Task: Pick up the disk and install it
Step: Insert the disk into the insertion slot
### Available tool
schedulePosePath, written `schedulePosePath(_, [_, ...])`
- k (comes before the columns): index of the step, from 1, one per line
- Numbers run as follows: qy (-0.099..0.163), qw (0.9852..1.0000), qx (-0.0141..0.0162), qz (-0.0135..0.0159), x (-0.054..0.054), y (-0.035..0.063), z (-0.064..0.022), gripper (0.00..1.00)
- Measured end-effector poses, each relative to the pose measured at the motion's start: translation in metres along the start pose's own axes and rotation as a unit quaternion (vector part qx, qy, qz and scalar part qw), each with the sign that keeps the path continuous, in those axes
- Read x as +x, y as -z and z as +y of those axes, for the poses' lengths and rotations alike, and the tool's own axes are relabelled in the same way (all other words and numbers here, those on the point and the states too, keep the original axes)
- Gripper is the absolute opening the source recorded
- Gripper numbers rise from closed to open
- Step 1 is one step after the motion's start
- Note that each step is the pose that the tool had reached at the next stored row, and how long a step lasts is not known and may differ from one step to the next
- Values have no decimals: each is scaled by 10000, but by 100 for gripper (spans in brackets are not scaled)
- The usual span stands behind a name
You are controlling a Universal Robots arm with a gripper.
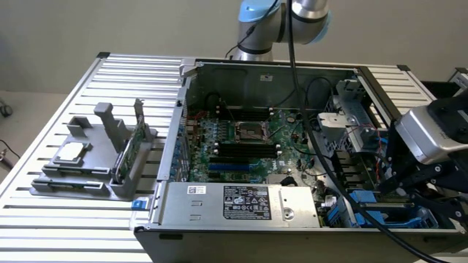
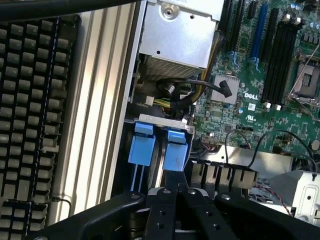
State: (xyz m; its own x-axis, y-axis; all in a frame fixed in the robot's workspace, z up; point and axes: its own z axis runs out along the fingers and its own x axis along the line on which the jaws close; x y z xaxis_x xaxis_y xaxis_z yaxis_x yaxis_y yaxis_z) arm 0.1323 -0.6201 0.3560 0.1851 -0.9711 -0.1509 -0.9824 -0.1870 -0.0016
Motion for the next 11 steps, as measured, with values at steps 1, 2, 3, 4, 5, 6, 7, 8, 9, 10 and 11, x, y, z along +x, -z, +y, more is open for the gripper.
schedulePosePath(1, [11, 10000, 3, 1, -2, -15, -7, 11])
schedulePosePath(2, [20, 10000, 6, 2, -3, -30, -14, 11])
schedulePosePath(3, [30, 10000, 8, 3, -4, -47, -21, 11])
schedulePosePath(4, [39, 10000, 10, 4, -4, -63, -29, 11])
schedulePosePath(5, [47, 10000, 11, 5, -4, -81, -36, 11])
schedulePosePath(6, [56, 10000, 13, 5, -3, -99, -44, 11])
schedulePosePath(7, [64, 10000, 14, 5, -2, -118, -51, 11])
schedulePosePath(8, [72, 10000, 15, 5, -2, -136, -59, 11])
schedulePosePath(9, [80, 10000, 16, 6, 0, -154, -67, 11])
schedulePosePath(10, [88, 10000, 16, 6, 2, -172, -74, 11])
schedulePosePath(11, [95, 10000, 16, 6, 4, -190, -80, 11])
